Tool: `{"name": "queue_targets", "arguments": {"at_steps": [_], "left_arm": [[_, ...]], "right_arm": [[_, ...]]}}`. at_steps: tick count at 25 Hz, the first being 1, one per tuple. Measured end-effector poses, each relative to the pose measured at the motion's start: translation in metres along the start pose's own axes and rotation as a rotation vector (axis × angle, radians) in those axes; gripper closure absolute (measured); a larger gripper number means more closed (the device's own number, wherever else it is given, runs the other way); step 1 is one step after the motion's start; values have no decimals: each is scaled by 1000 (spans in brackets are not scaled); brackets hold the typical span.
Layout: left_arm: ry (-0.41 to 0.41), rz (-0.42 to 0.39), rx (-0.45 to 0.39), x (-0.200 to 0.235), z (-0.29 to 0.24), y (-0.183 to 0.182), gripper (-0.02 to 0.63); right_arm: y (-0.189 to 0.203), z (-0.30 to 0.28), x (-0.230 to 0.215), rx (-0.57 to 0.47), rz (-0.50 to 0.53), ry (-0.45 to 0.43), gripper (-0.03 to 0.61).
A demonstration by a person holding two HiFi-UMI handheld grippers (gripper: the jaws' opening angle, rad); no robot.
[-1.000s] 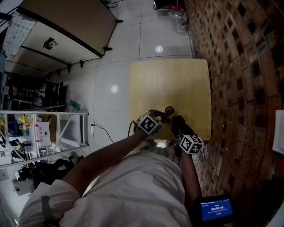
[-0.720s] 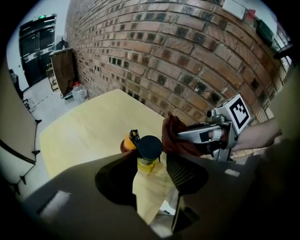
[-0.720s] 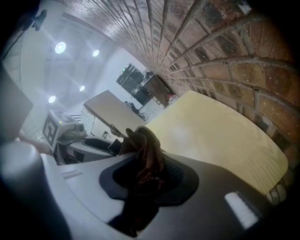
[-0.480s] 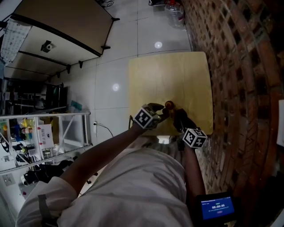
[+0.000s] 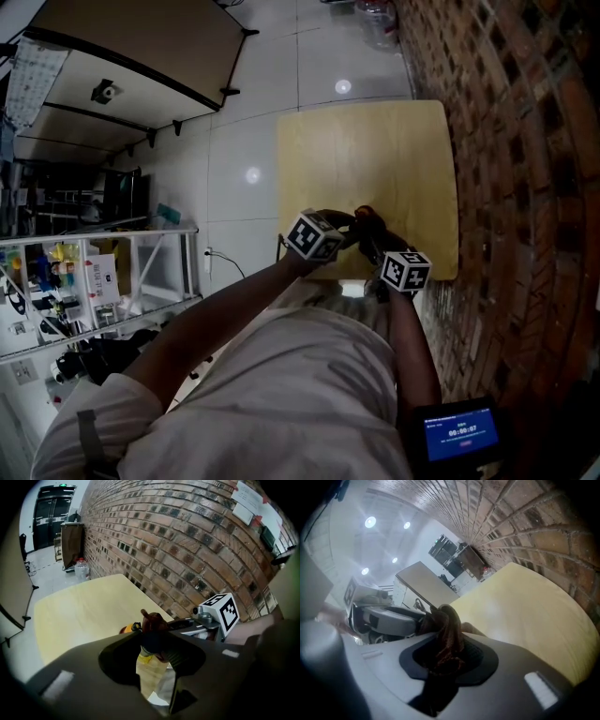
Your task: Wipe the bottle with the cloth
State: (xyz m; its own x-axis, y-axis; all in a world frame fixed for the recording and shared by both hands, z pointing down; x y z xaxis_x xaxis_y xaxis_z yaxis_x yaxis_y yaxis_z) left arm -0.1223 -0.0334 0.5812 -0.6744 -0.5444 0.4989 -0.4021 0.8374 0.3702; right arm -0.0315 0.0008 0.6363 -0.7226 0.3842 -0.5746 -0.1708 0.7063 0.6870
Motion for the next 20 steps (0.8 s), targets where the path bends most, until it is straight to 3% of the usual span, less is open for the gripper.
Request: {"name": "queue_targets", "arguments": {"at_steps": [10,15,20], "left_arm": [[43,9,-47,-10,7,4,443],[38,-13,-22,-21,10,12,442],[56,-15,-12,-17,3,20,436]], "right_arm": [[40,-18,-33,259,11,85,492],[75,-26,-51,414,-12,143,494],[92,-44,-64,460,-13,125,492]]}}
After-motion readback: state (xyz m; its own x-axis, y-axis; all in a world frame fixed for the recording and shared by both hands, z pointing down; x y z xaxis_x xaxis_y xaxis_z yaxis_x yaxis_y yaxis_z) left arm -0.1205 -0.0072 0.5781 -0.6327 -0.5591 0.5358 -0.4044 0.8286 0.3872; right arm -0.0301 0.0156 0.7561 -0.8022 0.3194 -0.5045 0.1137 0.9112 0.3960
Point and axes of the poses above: the fingertips, and each gripper's own axes: z backward along the fingers, x to its left, y out of its underside, the point moved 5 cm from there along z, backward along the fingers, and after that the axes turned 14 degrees about z, right-handed, at the moved point
